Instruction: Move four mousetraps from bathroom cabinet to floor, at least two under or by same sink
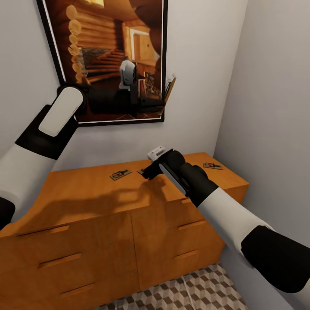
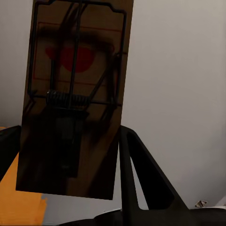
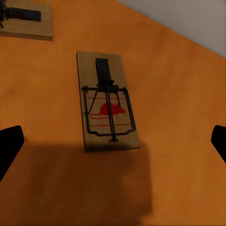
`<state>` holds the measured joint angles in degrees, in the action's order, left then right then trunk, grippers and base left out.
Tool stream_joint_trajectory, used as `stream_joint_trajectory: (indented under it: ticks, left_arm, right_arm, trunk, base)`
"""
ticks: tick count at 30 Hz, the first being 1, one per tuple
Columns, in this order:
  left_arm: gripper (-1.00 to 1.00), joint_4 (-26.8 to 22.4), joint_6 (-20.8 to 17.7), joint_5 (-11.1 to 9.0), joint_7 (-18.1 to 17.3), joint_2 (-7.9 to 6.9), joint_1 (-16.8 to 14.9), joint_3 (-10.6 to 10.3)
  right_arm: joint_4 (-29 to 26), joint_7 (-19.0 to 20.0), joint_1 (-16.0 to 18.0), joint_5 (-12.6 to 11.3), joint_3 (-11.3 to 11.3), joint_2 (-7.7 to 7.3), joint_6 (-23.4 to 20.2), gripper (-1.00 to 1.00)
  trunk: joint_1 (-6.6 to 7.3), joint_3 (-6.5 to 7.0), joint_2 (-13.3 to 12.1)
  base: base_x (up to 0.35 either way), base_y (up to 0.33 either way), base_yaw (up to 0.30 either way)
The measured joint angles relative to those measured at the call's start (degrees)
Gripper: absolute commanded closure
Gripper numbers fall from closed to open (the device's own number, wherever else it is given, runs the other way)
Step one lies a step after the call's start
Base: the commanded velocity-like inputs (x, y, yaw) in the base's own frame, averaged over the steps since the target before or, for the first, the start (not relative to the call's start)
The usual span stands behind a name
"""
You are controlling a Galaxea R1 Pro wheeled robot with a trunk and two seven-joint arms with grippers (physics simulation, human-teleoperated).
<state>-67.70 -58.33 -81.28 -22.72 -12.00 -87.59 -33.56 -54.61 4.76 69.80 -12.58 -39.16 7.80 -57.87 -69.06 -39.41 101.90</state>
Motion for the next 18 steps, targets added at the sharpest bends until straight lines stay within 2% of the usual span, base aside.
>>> stream_joint_trajectory:
  ticks: [4,15,18]
  left_arm:
    - [1.0,0.0,0.0,0.0,0.0,0.01,0.1,-0.8]
    - [1.0,0.0,0.0,0.0,0.0,0.01,0.2,-1.1]
    - [1.0,0.7,0.6,-0.1,-0.4,-0.49,0.8,-1.7]
  right_arm:
    - [0.3,0.3,0.1,0.0,0.0,-0.03,0.0,-1.0]
    - [0.7,0.5,0.1,0.0,-0.1,-0.07,0.1,-1.0]
    - [0.4,-0.2,0.6,-0.4,0.2,-0.01,-0.1,-1.0]
  trunk:
    - [0.0,0.0,0.0]
    - [0.0,0.0,0.0]
    - [0.0,0.0,0.0]
  base:
    - [0.0,0.0,0.0]
    - [0.0,0.0,0.0]
    - [0.0,0.154,0.0]
